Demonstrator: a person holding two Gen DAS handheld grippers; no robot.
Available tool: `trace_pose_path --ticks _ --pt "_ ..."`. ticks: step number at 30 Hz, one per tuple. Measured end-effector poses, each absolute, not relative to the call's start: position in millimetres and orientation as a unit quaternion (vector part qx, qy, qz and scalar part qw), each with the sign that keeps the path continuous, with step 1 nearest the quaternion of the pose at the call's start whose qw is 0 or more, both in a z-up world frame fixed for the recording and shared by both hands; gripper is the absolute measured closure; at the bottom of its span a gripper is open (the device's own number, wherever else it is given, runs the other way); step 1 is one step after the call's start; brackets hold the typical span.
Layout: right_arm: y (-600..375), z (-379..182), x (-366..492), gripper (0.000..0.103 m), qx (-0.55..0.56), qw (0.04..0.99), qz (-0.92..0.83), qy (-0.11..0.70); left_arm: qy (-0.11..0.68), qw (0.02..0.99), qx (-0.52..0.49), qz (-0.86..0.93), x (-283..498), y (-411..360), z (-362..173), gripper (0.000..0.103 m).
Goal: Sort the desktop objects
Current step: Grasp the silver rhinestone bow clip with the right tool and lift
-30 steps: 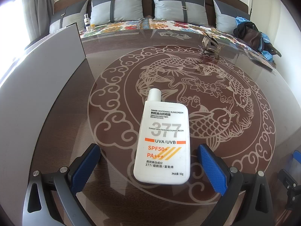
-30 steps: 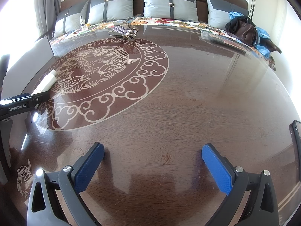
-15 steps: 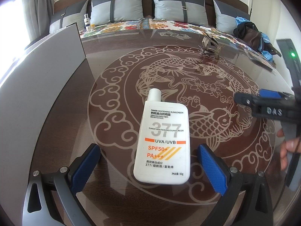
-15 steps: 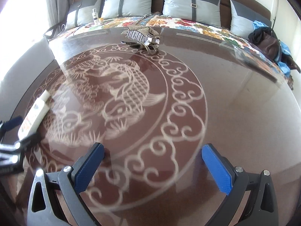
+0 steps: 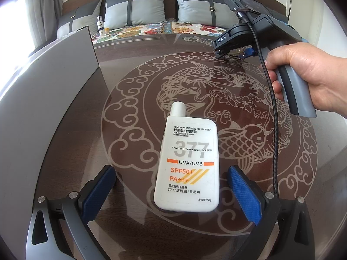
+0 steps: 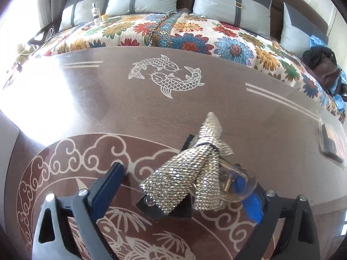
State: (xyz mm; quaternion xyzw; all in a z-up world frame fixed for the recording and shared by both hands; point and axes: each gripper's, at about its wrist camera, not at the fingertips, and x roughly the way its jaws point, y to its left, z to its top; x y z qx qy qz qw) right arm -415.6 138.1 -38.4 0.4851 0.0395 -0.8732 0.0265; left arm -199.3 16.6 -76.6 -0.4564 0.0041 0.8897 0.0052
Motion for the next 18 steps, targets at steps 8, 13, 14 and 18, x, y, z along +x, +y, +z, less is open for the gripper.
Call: trace_pose_path --ticks 8,13,14,18 --pt "167 -37 -361 0.052 0.477 0.045 -0.876 0.044 0.004 0.005 -0.456 0.89 -199 16 -77 0.0" --pt "206 -37 -258 0.052 0.471 0.073 -0.877 0.055 0.004 0.005 -0.456 0.89 -198 16 -77 0.0" --pt "214 -38 -233 0.052 0.469 0.075 -0.878 0.053 0.004 0.005 -0.456 0.89 -198 16 -77 0.0" --pt "224 -39 -138 0.05 0.449 0.075 -0.889 0.05 0.004 0.005 -0.456 0.89 -198 16 -77 0.0"
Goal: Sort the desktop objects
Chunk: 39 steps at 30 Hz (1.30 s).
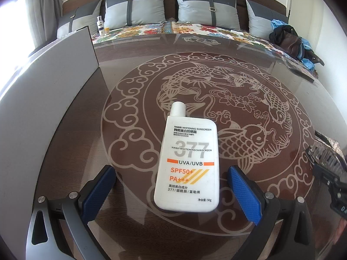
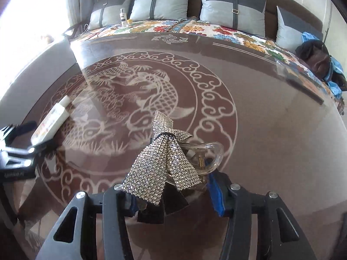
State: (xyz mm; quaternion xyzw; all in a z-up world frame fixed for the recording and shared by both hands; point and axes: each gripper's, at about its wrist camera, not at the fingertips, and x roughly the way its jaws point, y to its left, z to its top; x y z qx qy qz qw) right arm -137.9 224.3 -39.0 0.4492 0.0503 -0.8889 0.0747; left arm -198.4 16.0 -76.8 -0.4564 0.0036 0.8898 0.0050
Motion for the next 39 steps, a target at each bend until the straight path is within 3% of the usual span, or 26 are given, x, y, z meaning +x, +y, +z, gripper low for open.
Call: trace_pose_path --ticks 1,2,3,4,39 --pt "223 -40 -121 0.048 0.441 0.07 -0.893 0.046 0.004 0.005 -0.457 0.89 -198 16 -77 0.0" --pt "221 -43 -109 0.03 0.439 0.063 -0.895 0.042 0.004 0.005 -0.456 0.89 -198 16 -77 0.0" --pt "217 -46 -105 0.005 0.449 0.053 -0.891 0.043 0.003 0.005 -0.456 0.89 -198 16 -77 0.0" --pt "215 -48 -103 0.0 0.455 0.041 -0.888 0.042 0.004 0.005 -0.456 0.89 -198 16 -77 0.0" --pt "217 -47 -96 0.0 0.457 0.034 -0.888 0.029 0.003 0.004 -0.456 0.89 -198 16 -77 0.0"
